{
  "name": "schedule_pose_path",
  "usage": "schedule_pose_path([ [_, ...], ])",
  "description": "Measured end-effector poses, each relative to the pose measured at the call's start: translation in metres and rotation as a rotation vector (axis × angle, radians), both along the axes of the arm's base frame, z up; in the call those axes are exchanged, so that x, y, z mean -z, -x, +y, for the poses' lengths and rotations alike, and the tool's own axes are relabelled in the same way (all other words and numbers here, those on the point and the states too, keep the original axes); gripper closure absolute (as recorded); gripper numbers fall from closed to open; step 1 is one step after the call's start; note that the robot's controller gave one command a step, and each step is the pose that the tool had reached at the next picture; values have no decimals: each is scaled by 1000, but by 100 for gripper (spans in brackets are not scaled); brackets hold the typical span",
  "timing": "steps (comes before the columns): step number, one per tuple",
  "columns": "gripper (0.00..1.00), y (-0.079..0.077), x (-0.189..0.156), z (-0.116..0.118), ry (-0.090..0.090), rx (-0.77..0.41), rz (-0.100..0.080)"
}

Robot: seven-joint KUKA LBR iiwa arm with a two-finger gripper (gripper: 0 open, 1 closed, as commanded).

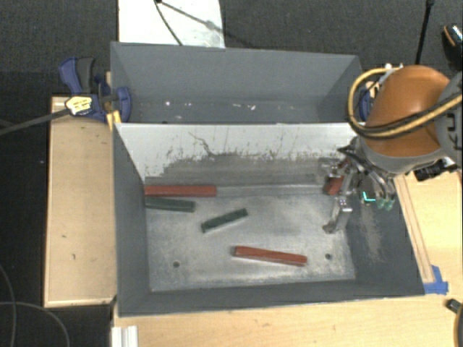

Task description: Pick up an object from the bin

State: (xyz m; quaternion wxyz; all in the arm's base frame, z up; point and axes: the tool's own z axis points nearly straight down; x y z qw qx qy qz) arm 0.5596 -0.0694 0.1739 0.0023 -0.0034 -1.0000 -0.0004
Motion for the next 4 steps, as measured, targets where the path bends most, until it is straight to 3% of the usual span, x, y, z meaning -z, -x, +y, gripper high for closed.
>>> schedule_pose_path([
  [1,0,57,108,104,-4,-141,3],
  [2,0,75,72,138,-2,-89,-5],
  [3,0,77,52,117,1,324,-8],
  [4,0,84,105,136,1,474,-2],
])
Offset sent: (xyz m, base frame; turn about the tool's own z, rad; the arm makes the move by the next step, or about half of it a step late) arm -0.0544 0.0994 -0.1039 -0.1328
